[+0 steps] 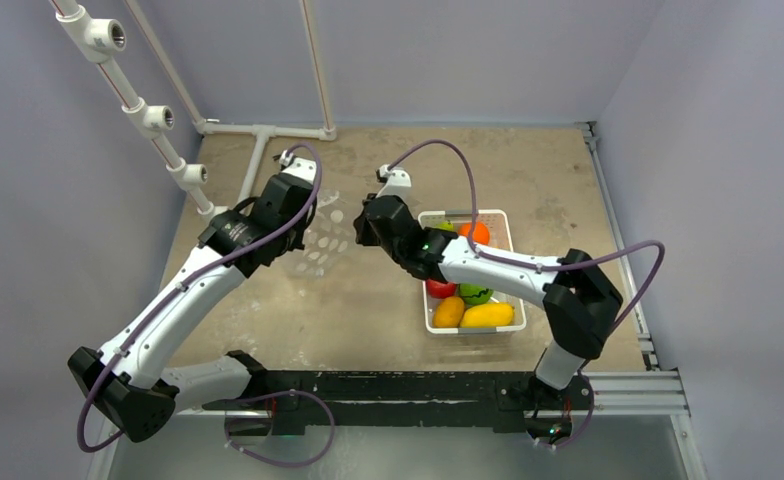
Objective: Place the food in the zip-top bag and seal the zipper
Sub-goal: Open the zipper of the food storage bag at the center of the board.
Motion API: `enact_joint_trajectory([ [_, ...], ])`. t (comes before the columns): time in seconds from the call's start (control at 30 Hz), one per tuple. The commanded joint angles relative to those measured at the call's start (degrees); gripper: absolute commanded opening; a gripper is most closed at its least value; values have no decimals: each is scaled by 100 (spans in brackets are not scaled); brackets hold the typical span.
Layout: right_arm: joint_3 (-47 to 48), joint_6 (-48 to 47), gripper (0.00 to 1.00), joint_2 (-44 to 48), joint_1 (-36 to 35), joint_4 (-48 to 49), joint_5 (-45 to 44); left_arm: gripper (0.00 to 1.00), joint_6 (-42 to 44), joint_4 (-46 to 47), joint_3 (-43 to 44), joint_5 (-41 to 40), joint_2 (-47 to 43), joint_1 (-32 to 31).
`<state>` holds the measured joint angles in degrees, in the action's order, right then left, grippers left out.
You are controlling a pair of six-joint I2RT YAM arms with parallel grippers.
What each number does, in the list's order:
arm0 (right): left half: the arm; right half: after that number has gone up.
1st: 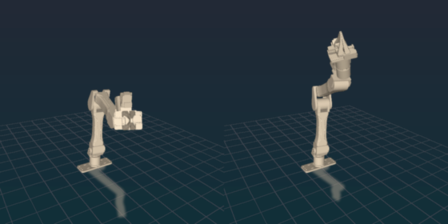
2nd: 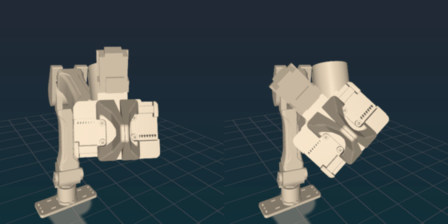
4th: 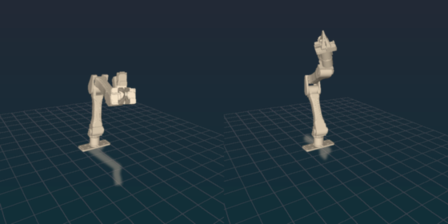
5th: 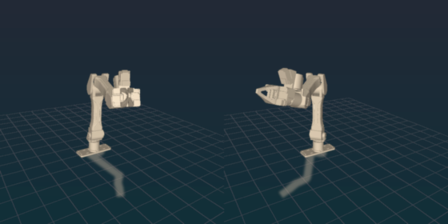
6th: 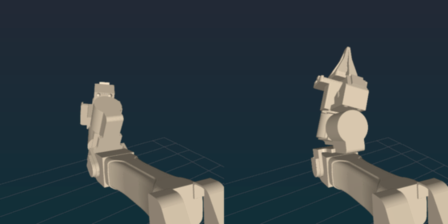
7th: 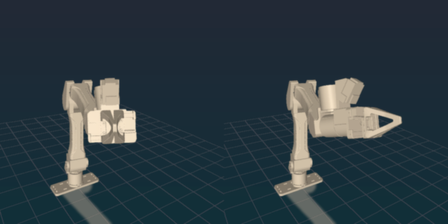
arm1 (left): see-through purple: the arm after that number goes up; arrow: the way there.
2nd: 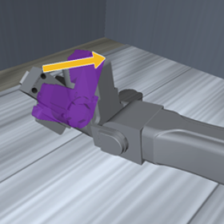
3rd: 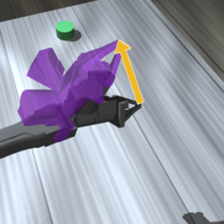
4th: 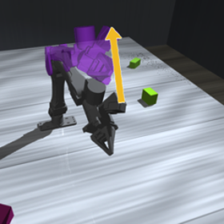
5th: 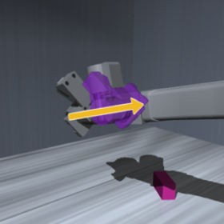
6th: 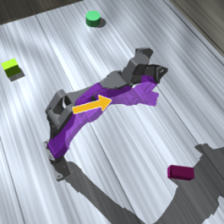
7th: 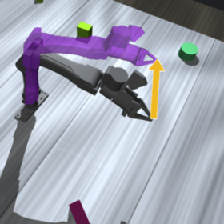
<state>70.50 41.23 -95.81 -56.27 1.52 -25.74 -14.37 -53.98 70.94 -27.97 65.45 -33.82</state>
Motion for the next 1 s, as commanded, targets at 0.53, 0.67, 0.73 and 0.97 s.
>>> enact_joint_trajectory([
  [0.53,-70,-525,0,-962,256,955,1037,0,-1,1091,-618,446,-458,-18],
  [0.67,-69,-555,0,-908,257,931,1106,0,34,1338,-846,628,-524,-17],
  [0.73,-74,-585,0,-867,257,933,1165,0,56,1457,-957,657,-578,-19],
  [0.97,-148,-608,19,-489,257,835,1129,0,-48,1917,-1308,567,-746,-19],
])
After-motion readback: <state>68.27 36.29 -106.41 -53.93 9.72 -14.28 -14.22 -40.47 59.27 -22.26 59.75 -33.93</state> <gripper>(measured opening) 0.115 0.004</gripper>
